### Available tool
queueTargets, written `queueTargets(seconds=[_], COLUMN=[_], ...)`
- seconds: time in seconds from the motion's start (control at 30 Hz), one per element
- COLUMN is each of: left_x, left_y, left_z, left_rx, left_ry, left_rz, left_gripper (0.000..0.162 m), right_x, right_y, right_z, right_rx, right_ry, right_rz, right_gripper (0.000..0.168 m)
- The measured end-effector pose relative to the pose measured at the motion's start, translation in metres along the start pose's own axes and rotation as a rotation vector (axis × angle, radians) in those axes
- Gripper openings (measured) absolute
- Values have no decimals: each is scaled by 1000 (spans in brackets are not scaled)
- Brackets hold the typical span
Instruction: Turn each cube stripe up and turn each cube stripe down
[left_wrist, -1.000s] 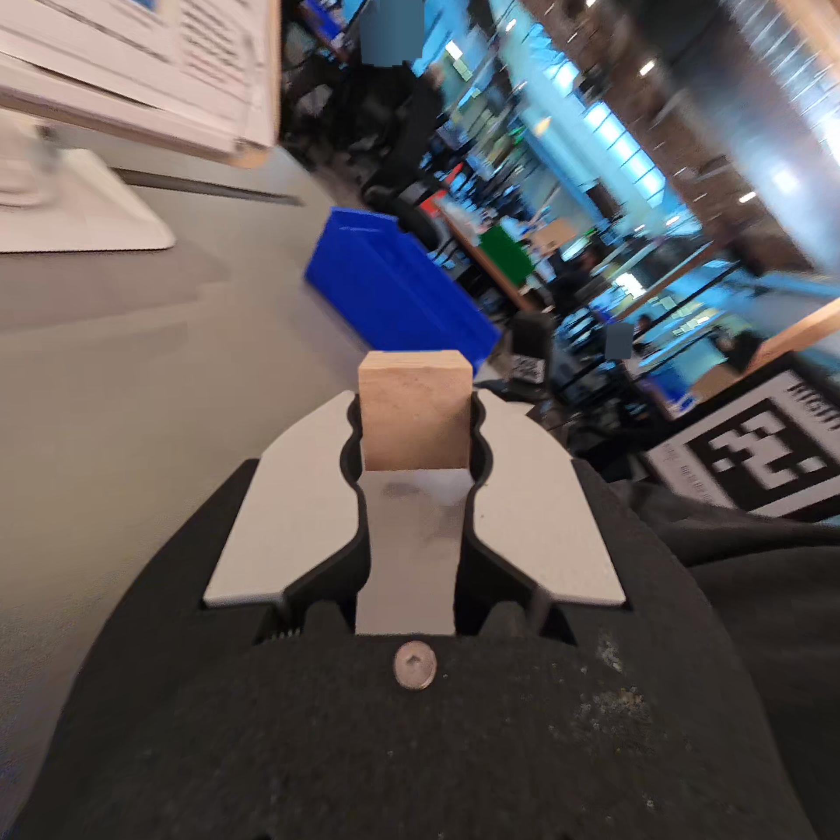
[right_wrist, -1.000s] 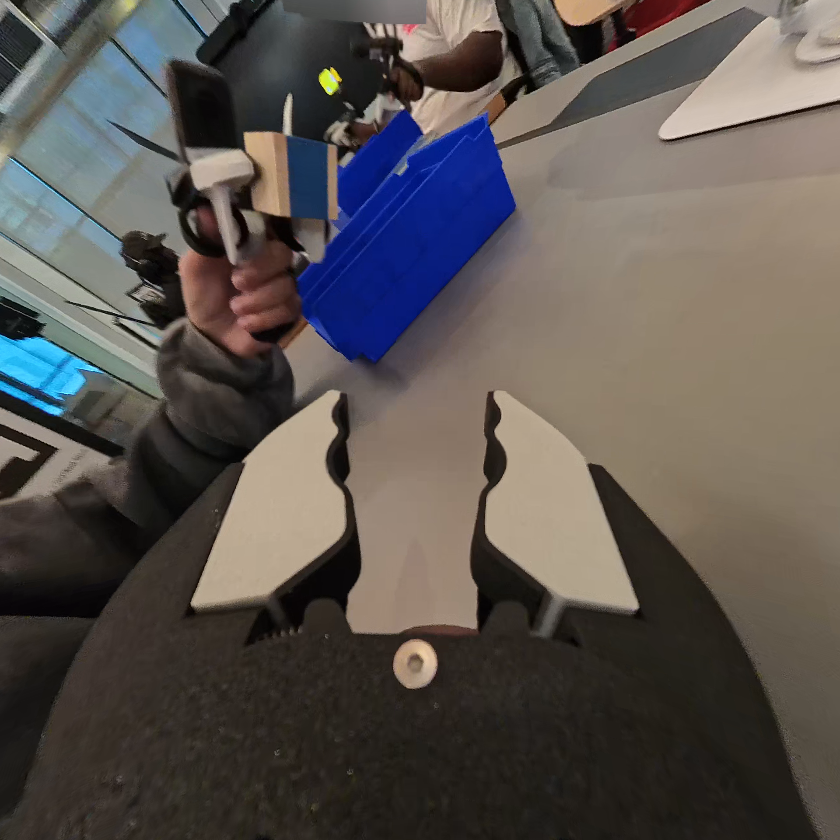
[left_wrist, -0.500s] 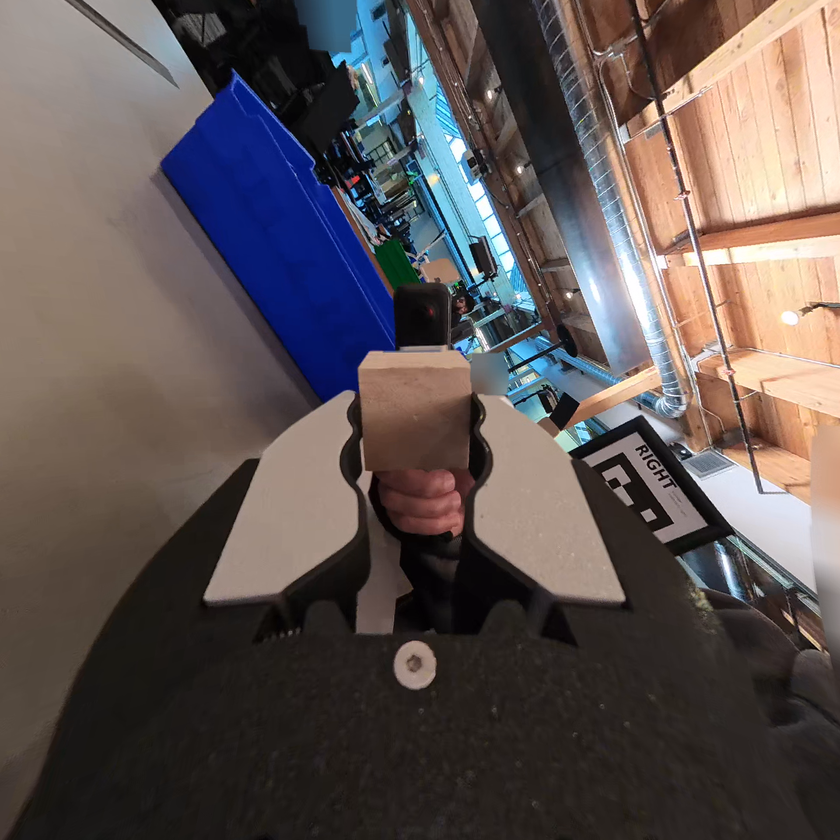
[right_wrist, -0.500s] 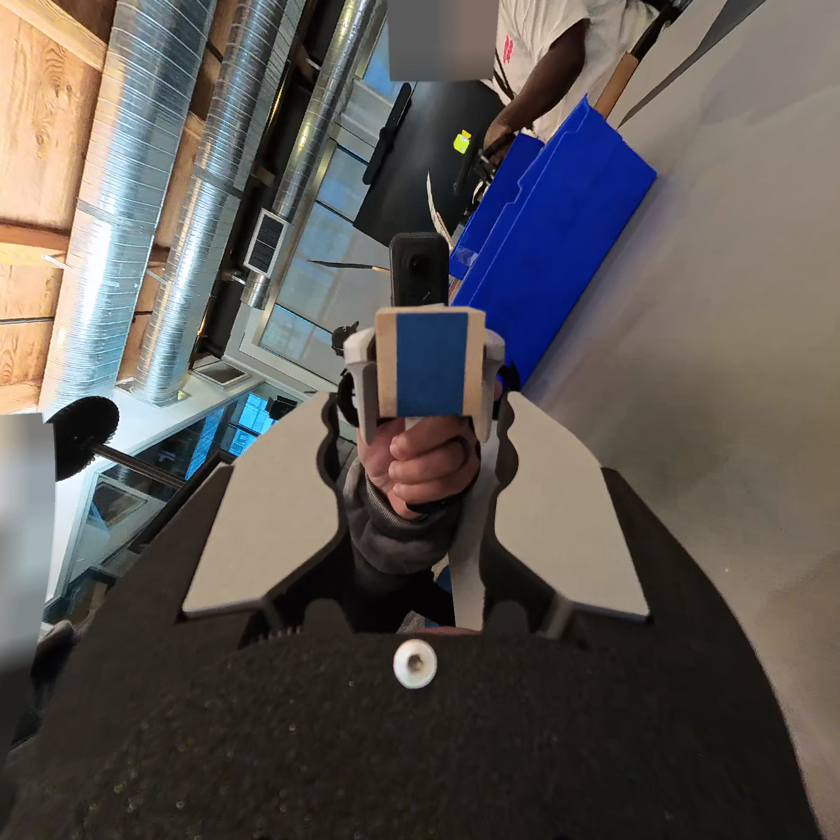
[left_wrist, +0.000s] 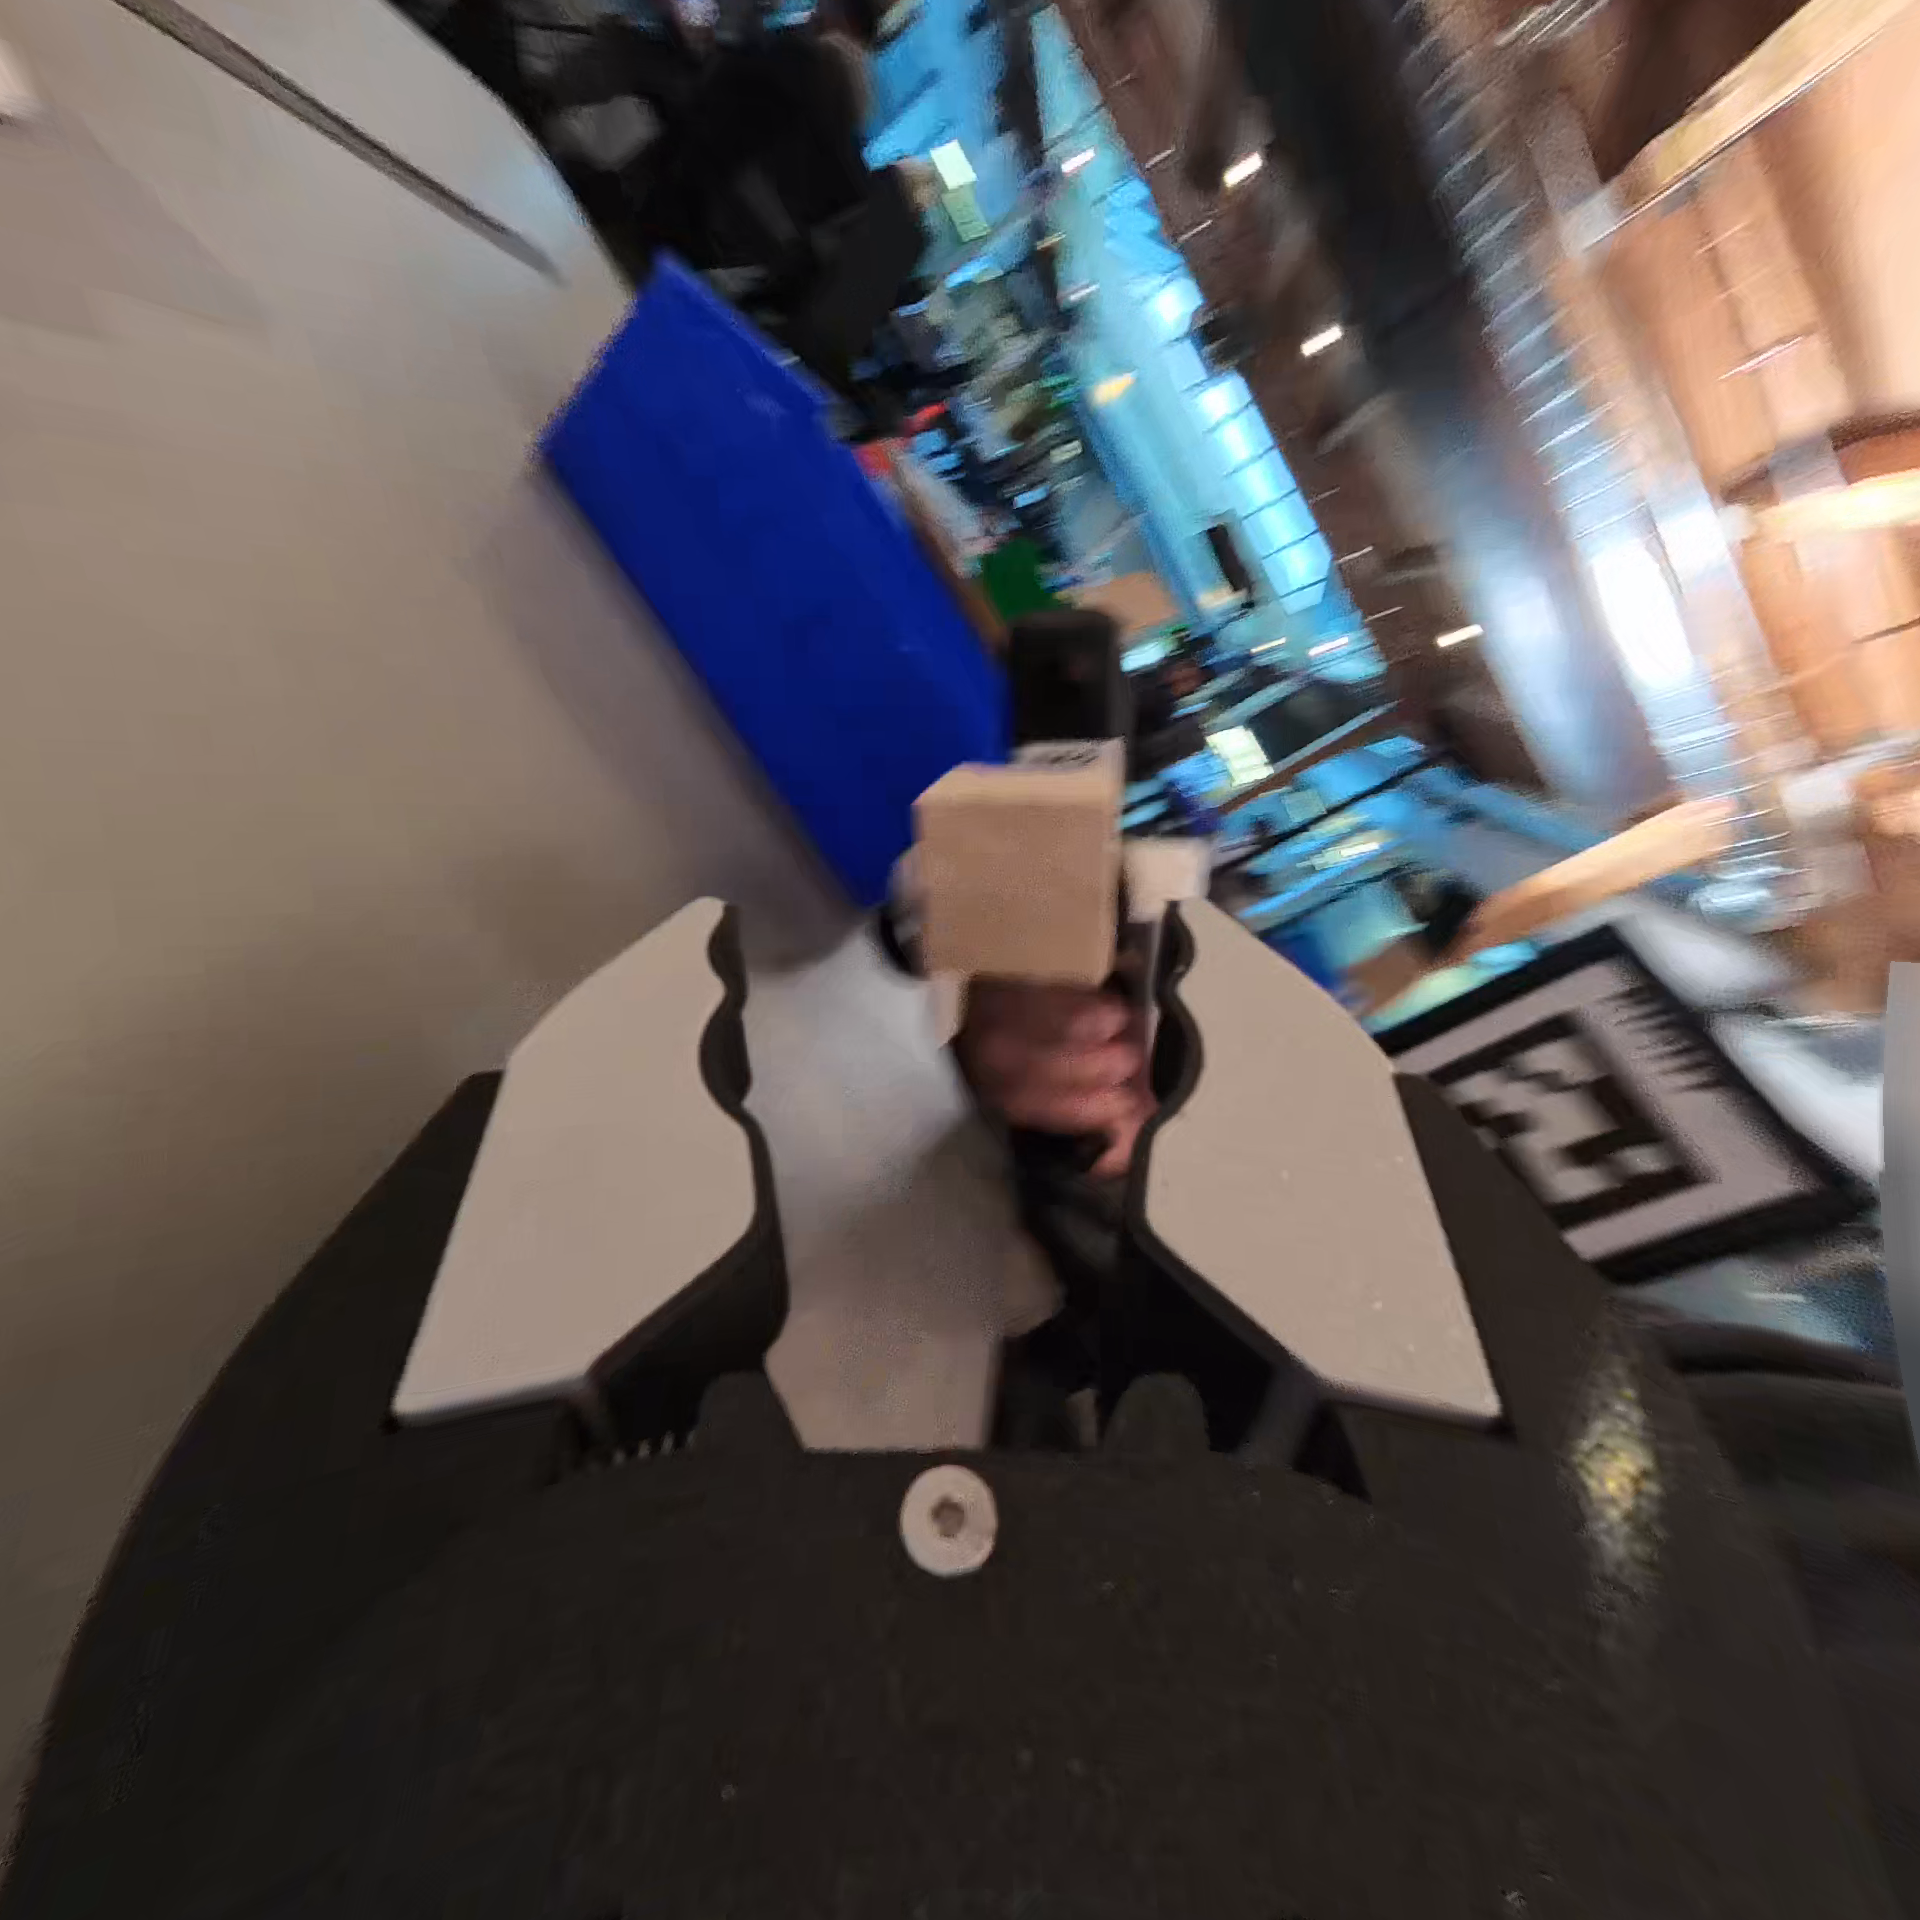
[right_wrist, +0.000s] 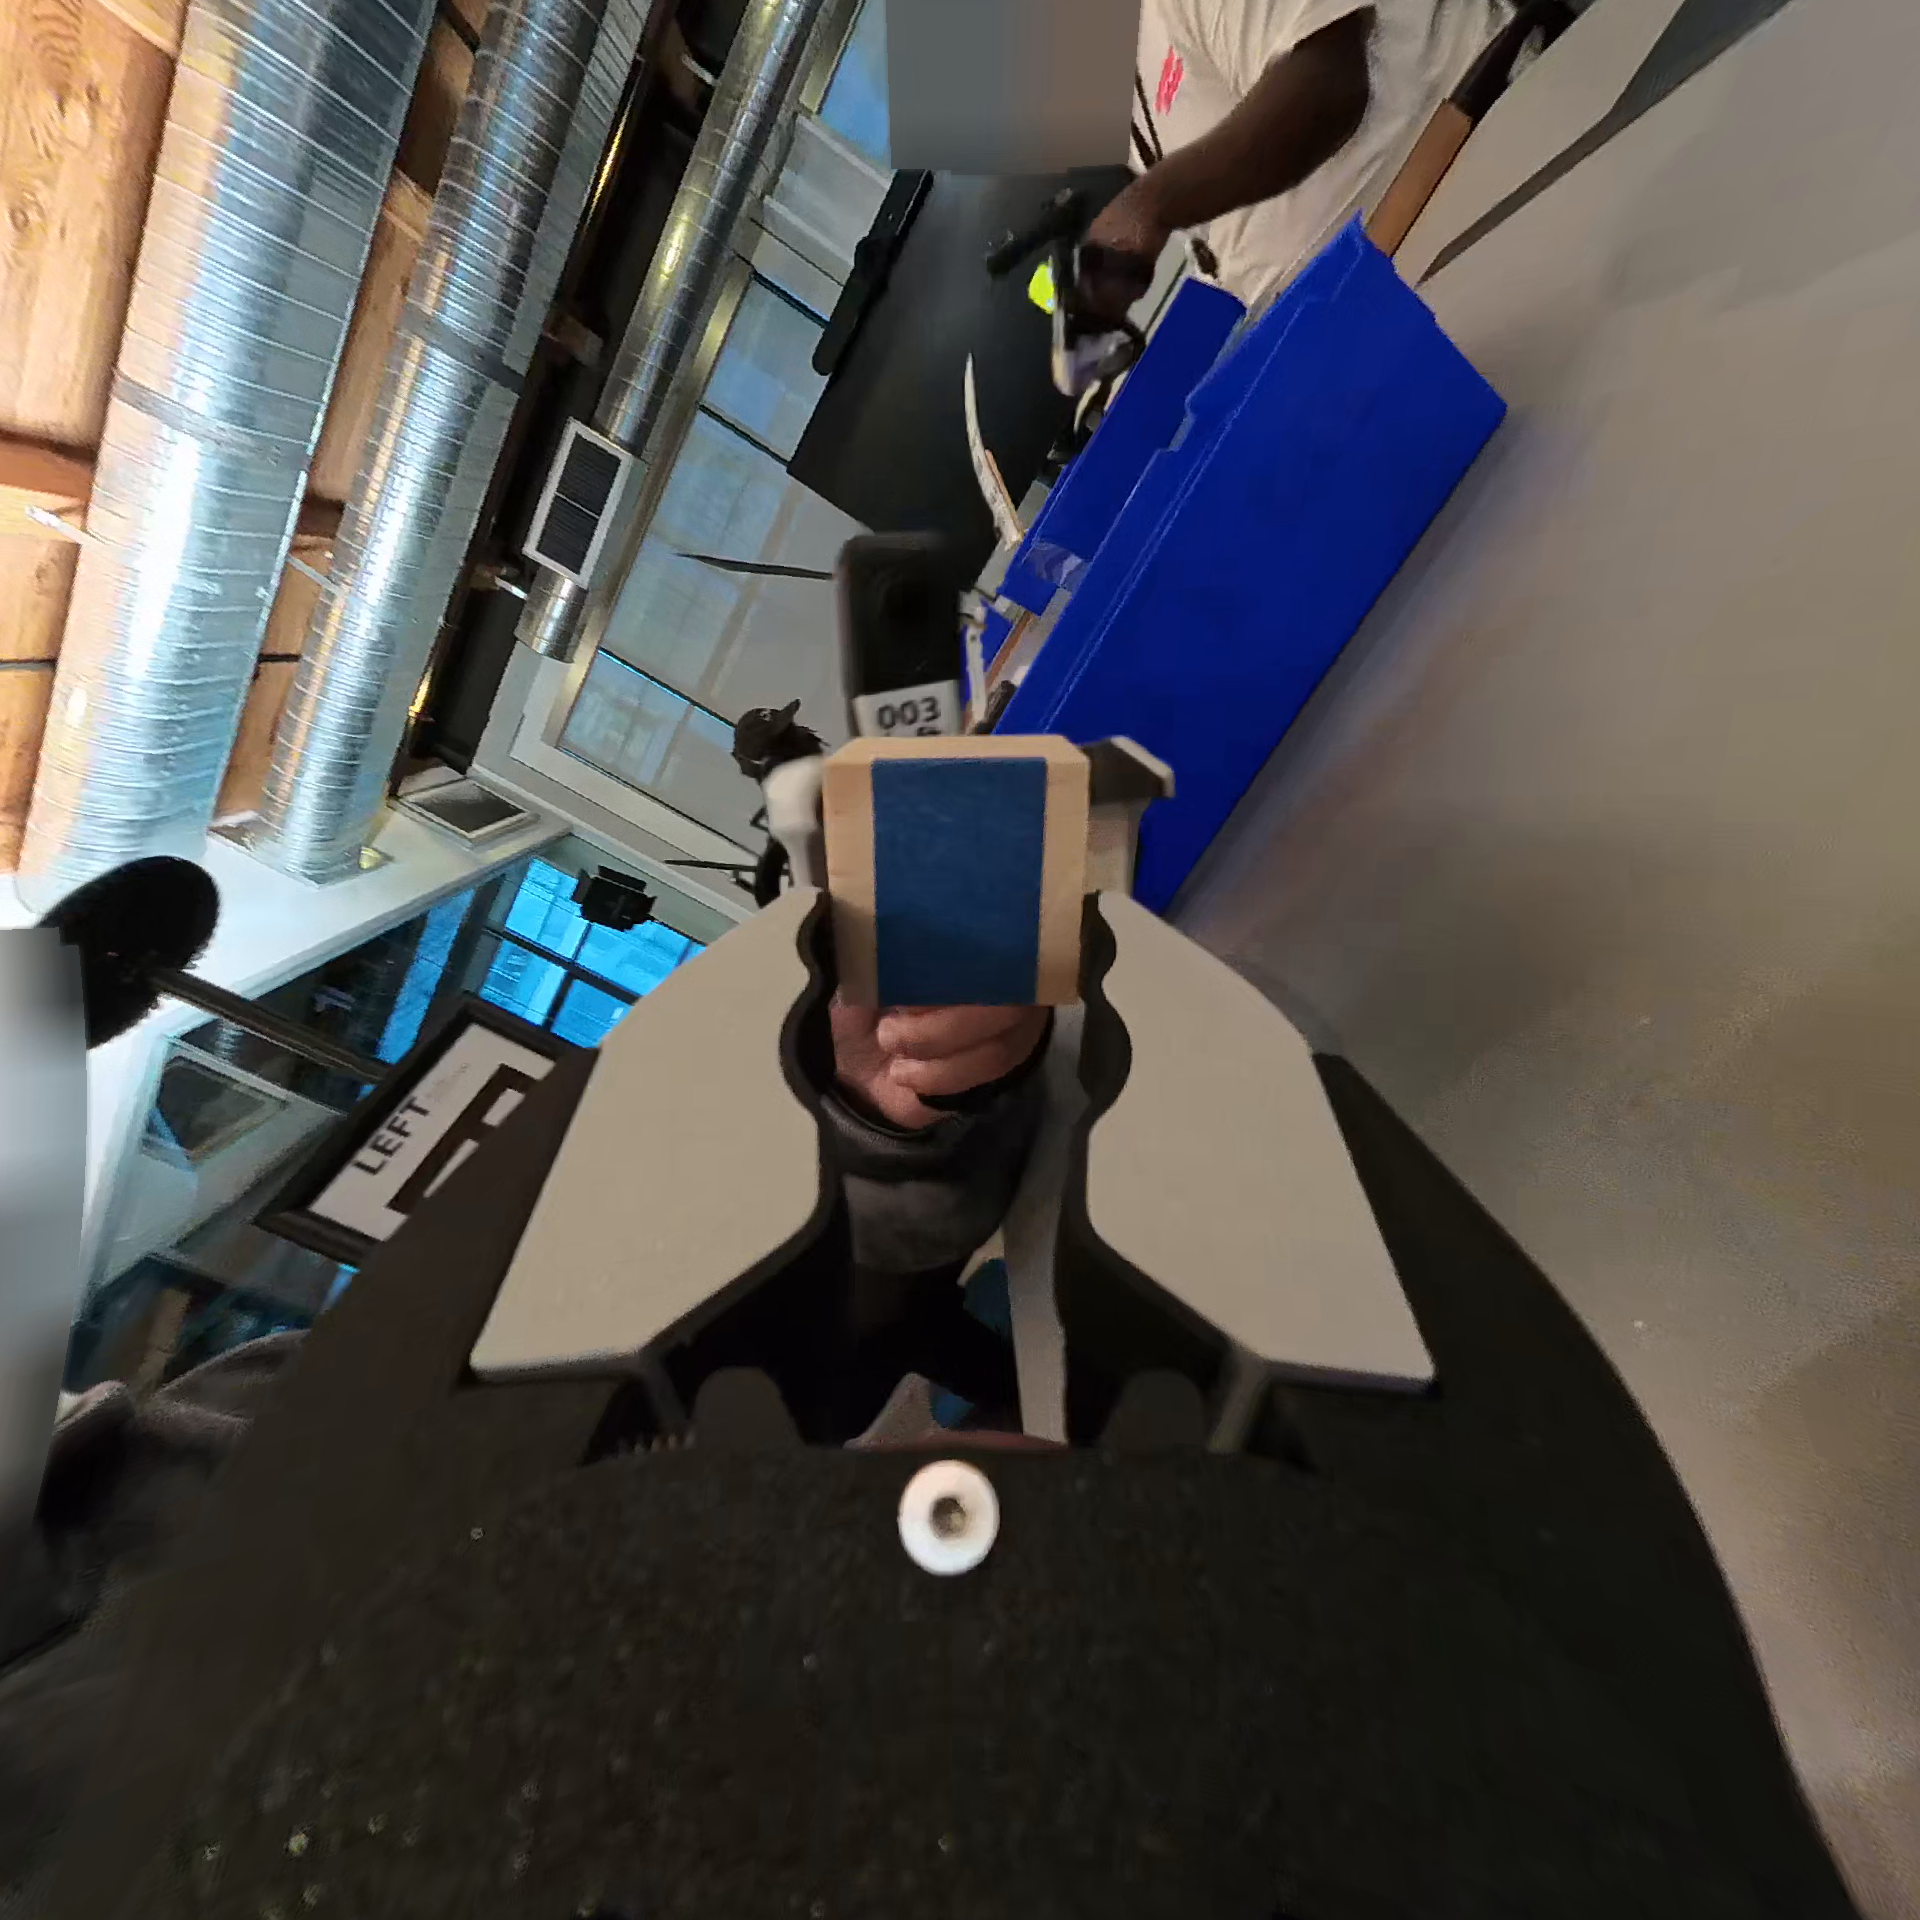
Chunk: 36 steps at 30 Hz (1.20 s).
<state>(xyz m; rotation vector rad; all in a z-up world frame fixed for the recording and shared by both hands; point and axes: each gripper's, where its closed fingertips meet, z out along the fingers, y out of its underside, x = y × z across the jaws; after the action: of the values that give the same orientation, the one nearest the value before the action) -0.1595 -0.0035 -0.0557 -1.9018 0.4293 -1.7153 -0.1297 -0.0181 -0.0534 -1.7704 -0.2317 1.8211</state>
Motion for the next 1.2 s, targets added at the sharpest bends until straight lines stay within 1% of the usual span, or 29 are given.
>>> queueTargets(seconds=[0.03,0.07,0.13,0.17,0.2,0.27,0.33,0.4,0.47,0.53,0.6,0.63,0.67,0.77,0.87,1.03,1.13,1.2], left_x=[-7,-16,-33,-37,-40,-41,-42,-45,-48,-50,-50,-49,-47,-47,-52,-55,-53,-54], left_y=[9,19,38,47,57,71,76,77,78,82,83,83,83,82,84,88,92,94], left_z=[-11,-22,-47,-57,-64,-67,-66,-64,-62,-62,-62,-62,-62,-62,-62,-59,-55,-55], left_rx=[-25,-43,-31,-29,-45,-91,-113,-137,-159,-185,-189,-194,-192,-190,-200,-223,-238,-252], left_ry=[-98,-206,-410,-473,-513,-517,-511,-529,-553,-569,-580,-578,-575,-582,-588,-581,-570,-581], left_rz=[81,166,313,360,381,379,382,419,460,486,507,513,517,526,505,480,486,500], left_gripper=[82,85,83,79,78,78,74,74,72,72,71,71,71,69,69,69,69,69], right_x=[-2,-4,-8,-10,-13,-22,-33,-37,-31,-9,26,48,70,130,163,178,188,189], right_y=[-2,-4,-11,-15,-21,-38,-65,-100,-136,-162,-176,-177,-177,-171,-155,-146,-141,-145], right_z=[-3,-7,-16,-20,-25,-40,-67,-109,-160,-211,-252,-267,-275,-293,-302,-299,-296,-297], right_rx=[4,8,21,29,39,60,107,168,226,226,175,129,81,-38,-200,-301,-315,-286], right_ry=[15,34,76,97,120,183,296,490,727,972,1181,1251,1286,1382,1484,1543,1534,1540], right_rz=[-26,-54,-109,-136,-164,-238,-346,-453,-521,-520,-469,-416,-358,-211,-118,-89,-71,-75], right_gripper=[44,44,44,44,44,44,44,45,45,45,45,45,45,45,45,45,46,45])
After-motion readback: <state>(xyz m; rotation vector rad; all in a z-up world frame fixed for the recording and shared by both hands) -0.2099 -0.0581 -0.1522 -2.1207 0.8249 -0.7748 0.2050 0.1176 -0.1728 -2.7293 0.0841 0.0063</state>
